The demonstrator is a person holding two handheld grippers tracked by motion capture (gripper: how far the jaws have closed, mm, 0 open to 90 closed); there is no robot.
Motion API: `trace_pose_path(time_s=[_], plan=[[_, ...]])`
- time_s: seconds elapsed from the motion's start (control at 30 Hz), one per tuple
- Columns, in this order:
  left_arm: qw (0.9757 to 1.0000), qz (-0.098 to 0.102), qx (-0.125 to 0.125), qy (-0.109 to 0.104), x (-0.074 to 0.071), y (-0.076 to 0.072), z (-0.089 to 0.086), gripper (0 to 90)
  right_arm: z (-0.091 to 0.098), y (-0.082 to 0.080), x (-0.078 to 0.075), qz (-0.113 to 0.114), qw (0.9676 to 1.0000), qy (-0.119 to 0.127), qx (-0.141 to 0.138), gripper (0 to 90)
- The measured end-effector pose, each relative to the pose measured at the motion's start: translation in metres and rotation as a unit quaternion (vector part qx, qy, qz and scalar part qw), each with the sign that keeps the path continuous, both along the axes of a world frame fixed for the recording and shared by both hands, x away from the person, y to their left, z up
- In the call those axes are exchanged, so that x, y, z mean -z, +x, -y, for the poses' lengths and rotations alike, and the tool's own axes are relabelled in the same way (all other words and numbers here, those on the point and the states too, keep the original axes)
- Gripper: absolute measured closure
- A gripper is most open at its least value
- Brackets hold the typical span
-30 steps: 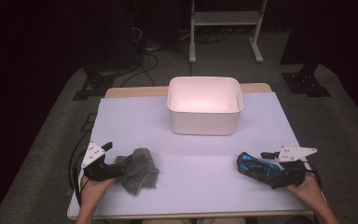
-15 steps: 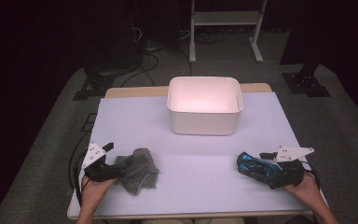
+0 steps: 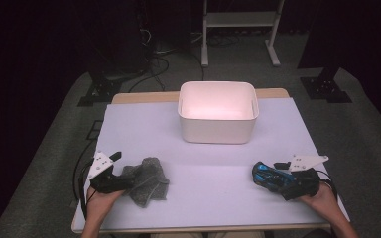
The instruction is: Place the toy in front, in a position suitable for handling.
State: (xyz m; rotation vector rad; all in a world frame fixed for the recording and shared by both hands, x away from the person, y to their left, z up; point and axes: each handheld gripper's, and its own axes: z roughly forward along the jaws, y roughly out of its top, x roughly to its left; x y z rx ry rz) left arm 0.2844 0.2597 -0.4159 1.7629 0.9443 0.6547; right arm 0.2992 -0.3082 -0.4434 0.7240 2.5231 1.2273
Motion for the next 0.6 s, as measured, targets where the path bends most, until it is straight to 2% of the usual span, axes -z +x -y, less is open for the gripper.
trace_pose_path(time_s=[0.07, 0.6], plan=[[1.0, -0.001, 0.001, 0.002, 0.0001, 0.0, 0.0002, 6.1, -0.0002, 0.0005, 0.0011, 0.001, 1.0, -0.008, -0.001, 14.2], [1.0, -0.002, 0.008, 0.002, 0.0008, 0.0003, 0.0018, 6.1, 0.0023, 0.0032, 0.0081, -0.009, 0.9996, -0.024, 0.01, 14.2]])
